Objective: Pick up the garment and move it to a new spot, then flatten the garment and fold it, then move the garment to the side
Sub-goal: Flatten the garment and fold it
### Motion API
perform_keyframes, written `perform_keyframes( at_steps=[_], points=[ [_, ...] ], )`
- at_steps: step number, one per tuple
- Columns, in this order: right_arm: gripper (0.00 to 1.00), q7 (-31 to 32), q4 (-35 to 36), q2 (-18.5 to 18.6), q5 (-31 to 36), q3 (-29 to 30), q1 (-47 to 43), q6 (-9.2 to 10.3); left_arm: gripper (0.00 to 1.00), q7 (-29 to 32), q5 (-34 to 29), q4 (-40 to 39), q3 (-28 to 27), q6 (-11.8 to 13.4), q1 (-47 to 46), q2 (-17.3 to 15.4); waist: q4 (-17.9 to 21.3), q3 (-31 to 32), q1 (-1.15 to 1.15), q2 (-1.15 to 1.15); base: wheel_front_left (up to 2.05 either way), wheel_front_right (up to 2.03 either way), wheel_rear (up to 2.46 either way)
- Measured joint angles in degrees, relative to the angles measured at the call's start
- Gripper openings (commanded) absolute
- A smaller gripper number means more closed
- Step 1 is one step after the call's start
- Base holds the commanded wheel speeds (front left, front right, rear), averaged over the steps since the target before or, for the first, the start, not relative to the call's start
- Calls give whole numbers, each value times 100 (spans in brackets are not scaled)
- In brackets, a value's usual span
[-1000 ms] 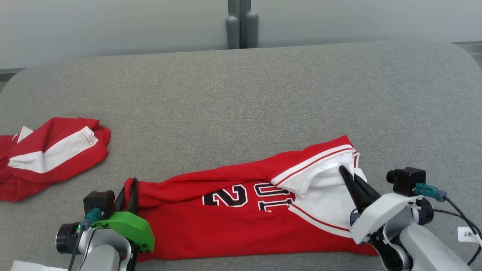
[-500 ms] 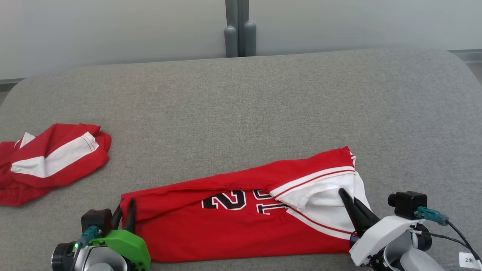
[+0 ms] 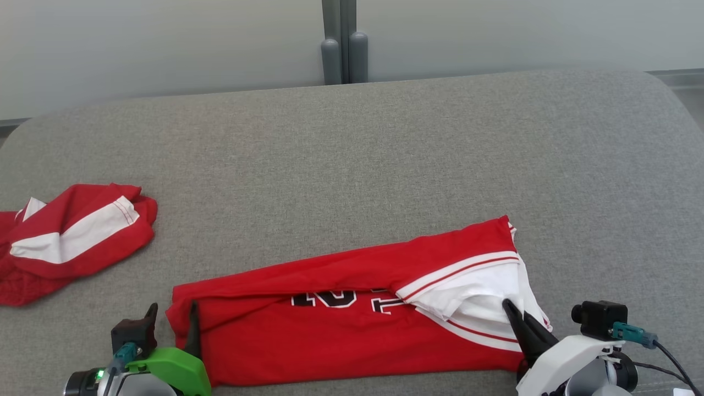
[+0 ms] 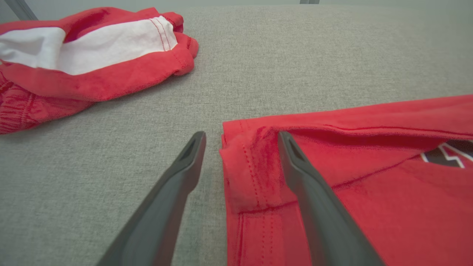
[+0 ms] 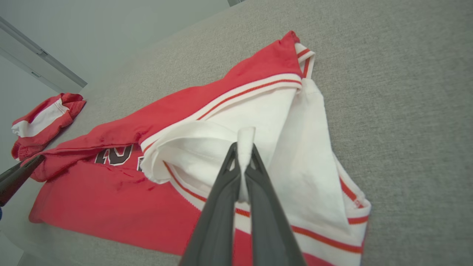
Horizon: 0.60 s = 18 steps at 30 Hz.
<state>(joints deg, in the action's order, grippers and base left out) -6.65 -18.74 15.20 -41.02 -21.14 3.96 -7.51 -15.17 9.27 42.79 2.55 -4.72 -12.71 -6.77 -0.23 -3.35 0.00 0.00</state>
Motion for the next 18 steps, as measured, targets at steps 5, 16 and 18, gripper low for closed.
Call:
perform_keyframes(
  at_steps=[5,16,18],
  points=[
    [100,8,-18,45,-2,53,-47,0,100,0,-43,-288,-258,268,237,14,-30,50,0,0,0,0,0],
    [100,-416,-301,-46,383,811,-39,0,100,0,-48,-1099,-568,299,870,278,-195,237,0,0,0,0,0],
    [100,-480,-435,-121,547,938,48,0,100,0,-49,-1191,-584,294,904,304,-249,248,0,0,0,0,0]
  ],
)
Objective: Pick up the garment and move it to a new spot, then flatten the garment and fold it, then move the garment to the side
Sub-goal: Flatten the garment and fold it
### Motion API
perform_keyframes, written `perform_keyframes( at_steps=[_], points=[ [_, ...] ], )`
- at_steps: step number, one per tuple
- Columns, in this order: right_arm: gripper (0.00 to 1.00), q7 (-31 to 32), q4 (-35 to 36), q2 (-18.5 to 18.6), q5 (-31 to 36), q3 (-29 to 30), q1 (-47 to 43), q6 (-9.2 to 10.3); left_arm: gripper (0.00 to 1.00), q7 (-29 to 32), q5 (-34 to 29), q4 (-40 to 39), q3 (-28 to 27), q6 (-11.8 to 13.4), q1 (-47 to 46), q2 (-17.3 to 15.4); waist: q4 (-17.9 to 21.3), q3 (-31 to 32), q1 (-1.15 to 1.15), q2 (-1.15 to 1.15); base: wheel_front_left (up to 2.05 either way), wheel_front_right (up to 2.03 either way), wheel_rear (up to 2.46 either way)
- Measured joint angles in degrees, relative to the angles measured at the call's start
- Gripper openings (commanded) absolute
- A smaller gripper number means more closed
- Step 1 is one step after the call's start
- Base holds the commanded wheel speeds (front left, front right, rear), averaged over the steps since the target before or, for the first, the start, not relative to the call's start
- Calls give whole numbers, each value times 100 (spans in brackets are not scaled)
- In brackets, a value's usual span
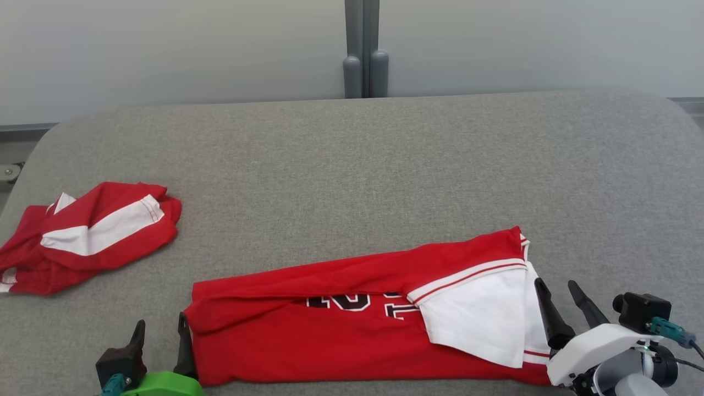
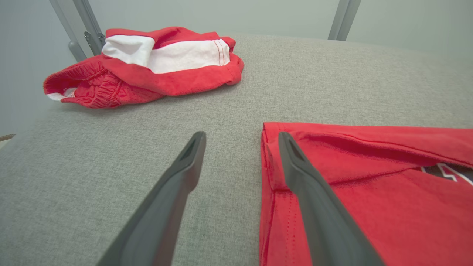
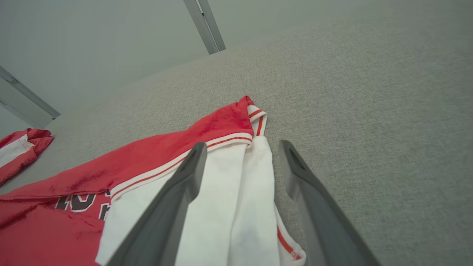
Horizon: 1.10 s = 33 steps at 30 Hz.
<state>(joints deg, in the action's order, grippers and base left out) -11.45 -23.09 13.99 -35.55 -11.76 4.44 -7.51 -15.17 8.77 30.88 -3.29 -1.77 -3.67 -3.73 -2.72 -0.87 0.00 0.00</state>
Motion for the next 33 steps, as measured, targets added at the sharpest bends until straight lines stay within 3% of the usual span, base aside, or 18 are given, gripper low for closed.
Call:
perform_keyframes(
  at_steps=[10,16,21,22,23,24,25,33],
  points=[
    [100,255,-1244,-218,611,320,681,-1,100,0,-71,-124,160,-82,42,76,-307,-149,0,0,0,0,0],
    [100,525,-1929,-419,489,215,883,2,100,0,0,-123,187,-82,27,81,-484,-259,0,0,0,0,0],
    [100,534,-2022,-466,130,-76,967,22,100,0,27,-179,252,-82,14,85,-519,-287,0,0,0,0,0],
    [92,534,-2019,-470,74,-176,979,25,100,0,29,-187,269,-82,6,85,-521,-292,0,0,0,0,0],
    [48,536,-2018,-468,20,-265,987,30,100,0,33,-190,291,-82,0,85,-524,-297,0,0,0,0,0],
    [28,534,-2018,-458,-32,-334,999,31,100,0,44,-192,316,-82,-7,85,-526,-305,0,0,0,0,0],
    [0,528,-2015,-435,-79,-410,1007,31,100,0,47,-196,337,-82,-19,86,-529,-312,0,0,0,0,0],
    [0,56,-2364,-229,-271,-488,1210,-14,100,0,73,-244,478,-82,-49,87,-515,-352,0,0,0,0,0]
  ],
)
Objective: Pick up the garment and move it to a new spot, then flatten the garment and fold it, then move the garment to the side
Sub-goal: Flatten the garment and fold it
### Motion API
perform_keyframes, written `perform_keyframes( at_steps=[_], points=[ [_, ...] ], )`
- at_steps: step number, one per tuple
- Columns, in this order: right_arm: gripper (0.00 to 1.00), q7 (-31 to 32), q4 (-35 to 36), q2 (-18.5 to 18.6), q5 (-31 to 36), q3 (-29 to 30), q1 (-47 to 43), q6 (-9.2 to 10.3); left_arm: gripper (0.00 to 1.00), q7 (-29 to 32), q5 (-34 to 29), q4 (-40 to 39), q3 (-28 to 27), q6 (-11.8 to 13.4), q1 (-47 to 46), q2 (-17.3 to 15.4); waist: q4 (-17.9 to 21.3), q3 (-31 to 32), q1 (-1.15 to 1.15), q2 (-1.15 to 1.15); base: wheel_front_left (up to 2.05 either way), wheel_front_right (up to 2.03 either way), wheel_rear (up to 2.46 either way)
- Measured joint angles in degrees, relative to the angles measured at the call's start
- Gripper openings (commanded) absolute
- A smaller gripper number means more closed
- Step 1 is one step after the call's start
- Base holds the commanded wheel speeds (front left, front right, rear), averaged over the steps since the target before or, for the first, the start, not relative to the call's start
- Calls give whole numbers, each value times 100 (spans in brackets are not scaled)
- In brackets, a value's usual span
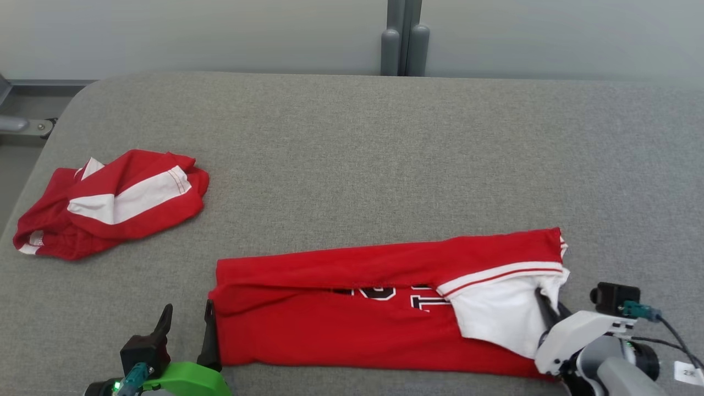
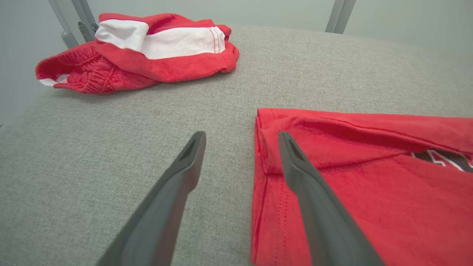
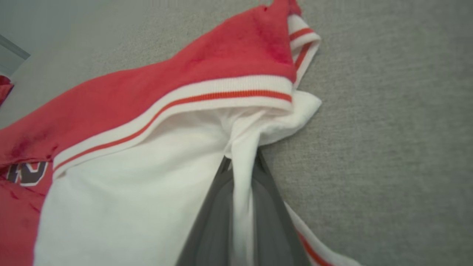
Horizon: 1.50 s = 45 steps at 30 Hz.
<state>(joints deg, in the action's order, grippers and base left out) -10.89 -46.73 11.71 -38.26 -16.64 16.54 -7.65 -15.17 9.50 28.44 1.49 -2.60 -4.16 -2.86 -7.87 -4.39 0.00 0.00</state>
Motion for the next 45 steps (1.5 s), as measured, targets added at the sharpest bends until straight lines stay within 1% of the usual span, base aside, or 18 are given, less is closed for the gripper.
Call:
perform_keyframes(
  at_steps=[2,3,4,5,7,10,12,15,19,23,27,30,33,40,41,42,43,45],
  points=[
    [0,-69,-78,66,-11,92,49,0,100,0,7,-4,9,0,-1,-1,10,-1,0,0,0,0,0],
    [0,-188,-252,207,-47,313,147,3,100,0,29,-2,33,-8,-1,-1,38,1,0,0,0,0,0],
    [0,-241,-324,293,-30,409,177,3,100,0,51,4,44,-30,0,-1,56,4,0,0,0,0,0],
    [0,-241,-324,293,-30,409,177,3,100,0,51,4,44,-30,0,-1,56,4,0,0,0,0,0],
    [0,-308,-454,432,-14,623,241,9,100,0,58,35,53,-40,2,0,96,12,0,0,0,0,0],
    [0,-369,-505,561,115,822,315,10,100,0,96,69,69,-41,7,0,161,31,0,0,0,0,0],
    [0,-383,-387,570,245,802,320,11,100,0,98,86,87,-42,15,0,203,51,0,0,0,0,0],
    [0,-393,82,495,372,514,316,15,100,0,114,105,127,-42,39,0,264,81,0,0,0,0,0],
    [0,-360,983,325,422,-157,250,15,100,0,149,118,159,-41,77,1,330,125,0,0,0,0,0],
    [0,-10,1844,216,408,-803,159,16,100,0,157,137,235,-40,90,1,348,173,0,0,0,0,0],
    [0,425,2431,48,360,-1378,48,15,100,0,212,176,382,-45,85,1,257,175,0,0,0,0,0],
    [0,613,2546,-83,359,-1644,29,15,100,1,265,193,547,-63,74,2,129,162,0,0,0,0,0],
    [0,690,2459,-241,416,-1838,71,16,100,1,311,224,747,-98,45,3,-49,141,0,0,0,0,0],
    [0,731,1783,-527,590,-2097,425,18,100,1,472,214,1303,-91,-161,5,-630,64,0,0,0,0,0],
    [15,727,1658,-552,637,-2135,475,16,100,1,497,204,1352,-84,-184,5,-719,51,0,0,0,0,0],
    [63,699,1552,-587,623,-2134,516,18,100,1,523,200,1399,-62,-197,4,-808,38,0,0,0,0,0],
    [100,667,1446,-619,613,-2156,563,16,100,2,536,194,1436,-42,-210,2,-896,24,0,0,0,0,0],
    [100,541,1318,-691,539,-2182,648,16,100,2,556,175,1472,-14,-236,4,-1052,-3,0,0,0,0,0]
  ],
)
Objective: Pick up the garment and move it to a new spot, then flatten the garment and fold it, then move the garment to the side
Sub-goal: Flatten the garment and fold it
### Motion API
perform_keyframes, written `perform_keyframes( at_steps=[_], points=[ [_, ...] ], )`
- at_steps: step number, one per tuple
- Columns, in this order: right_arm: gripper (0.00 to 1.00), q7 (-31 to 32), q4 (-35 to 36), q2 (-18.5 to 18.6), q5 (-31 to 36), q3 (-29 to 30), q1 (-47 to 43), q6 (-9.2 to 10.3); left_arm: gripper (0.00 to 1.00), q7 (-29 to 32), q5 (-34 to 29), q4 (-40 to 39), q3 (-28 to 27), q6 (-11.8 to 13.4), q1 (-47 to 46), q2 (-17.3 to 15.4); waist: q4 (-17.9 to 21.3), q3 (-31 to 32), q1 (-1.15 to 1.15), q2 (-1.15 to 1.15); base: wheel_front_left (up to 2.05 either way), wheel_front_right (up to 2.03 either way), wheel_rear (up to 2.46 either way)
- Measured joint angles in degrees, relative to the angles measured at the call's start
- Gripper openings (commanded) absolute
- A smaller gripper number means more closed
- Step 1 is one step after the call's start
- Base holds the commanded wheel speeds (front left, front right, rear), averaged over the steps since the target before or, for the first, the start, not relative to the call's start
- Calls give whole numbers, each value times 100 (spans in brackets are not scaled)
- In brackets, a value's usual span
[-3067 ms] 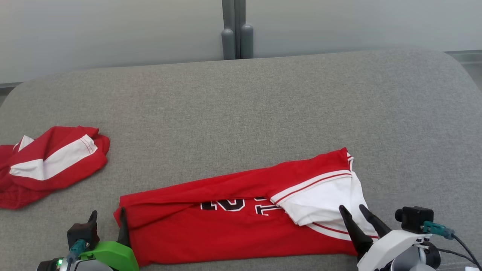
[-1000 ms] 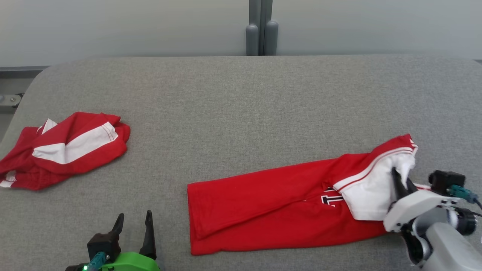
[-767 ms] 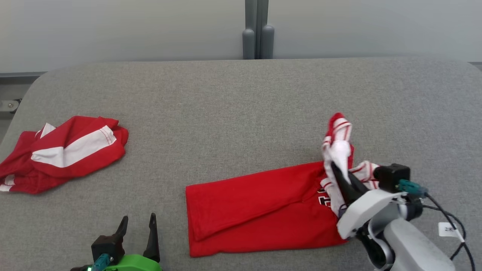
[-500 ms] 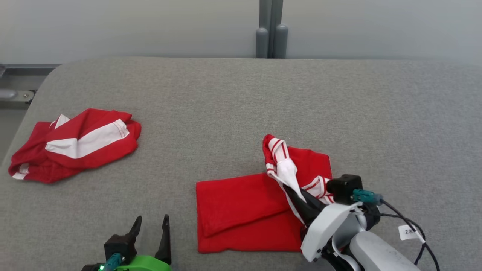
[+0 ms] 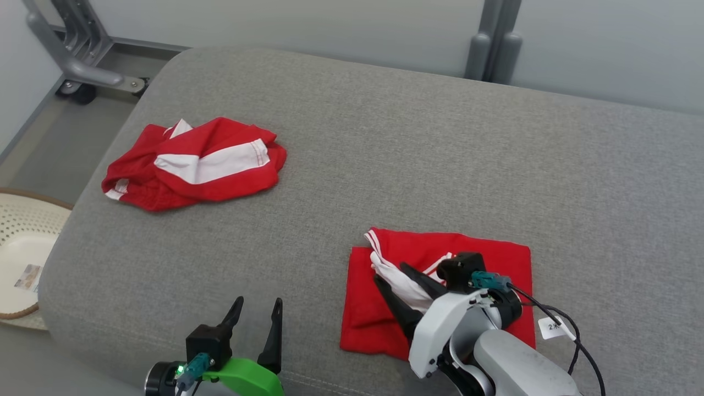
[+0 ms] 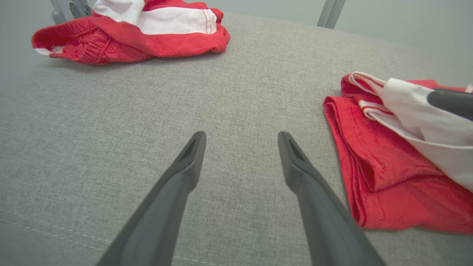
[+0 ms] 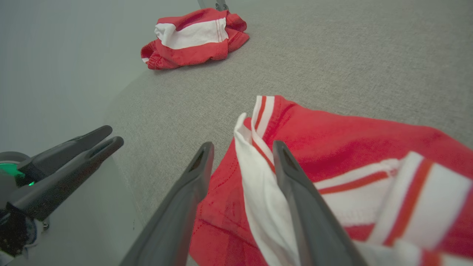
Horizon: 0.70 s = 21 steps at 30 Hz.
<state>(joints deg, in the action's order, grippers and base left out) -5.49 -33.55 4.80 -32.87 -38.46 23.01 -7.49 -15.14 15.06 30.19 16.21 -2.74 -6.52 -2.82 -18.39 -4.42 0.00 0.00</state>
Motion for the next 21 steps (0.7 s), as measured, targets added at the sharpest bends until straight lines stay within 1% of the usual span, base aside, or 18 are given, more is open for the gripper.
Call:
perform_keyframes(
  at_steps=[3,7,10,12,17,21],
  points=[
    [100,-300,-33,-87,-141,-79,124,0,100,0,4,-29,-46,59,-2,-1,-163,-43,0,0,0,0,0],
    [100,-687,66,-115,-302,-36,203,0,100,0,7,-101,-236,127,0,-3,-120,-75,0,0,0,0,0],
    [100,-861,267,-11,-385,178,201,0,100,0,2,-164,-343,138,12,-2,29,-90,0,0,0,0,0],
    [100,-918,441,134,-398,448,163,0,100,0,-5,-175,-413,138,19,-1,164,-85,0,0,0,0,0],
    [100,-950,879,445,-400,1081,-299,0,100,0,-22,-196,-524,114,42,-1,540,-20,0,0,0,0,0],
    [100,-950,1050,577,-420,1194,-711,0,100,0,-26,-199,-525,98,41,0,772,31,0,0,0,0,0]
  ],
)
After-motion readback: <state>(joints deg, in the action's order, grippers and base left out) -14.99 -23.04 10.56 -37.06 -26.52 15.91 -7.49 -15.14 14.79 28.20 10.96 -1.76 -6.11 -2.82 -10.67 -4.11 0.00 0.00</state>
